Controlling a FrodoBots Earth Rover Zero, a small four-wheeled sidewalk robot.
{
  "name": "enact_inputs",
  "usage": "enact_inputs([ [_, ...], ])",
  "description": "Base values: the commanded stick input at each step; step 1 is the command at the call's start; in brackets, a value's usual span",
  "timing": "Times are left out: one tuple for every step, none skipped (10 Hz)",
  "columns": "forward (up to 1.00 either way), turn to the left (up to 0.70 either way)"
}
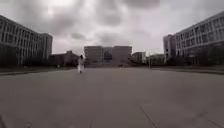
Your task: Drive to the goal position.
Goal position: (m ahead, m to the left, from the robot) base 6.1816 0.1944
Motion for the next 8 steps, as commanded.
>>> enact_inputs([
  [0.7, 0.0],
  [0.7, 0.0],
  [0.7, 0.0],
  [0.7, 0.0],
  [0.7, 0.0],
  [0.7, 0.0],
  [0.7, 0.0],
  [0.7, 0.0],
])
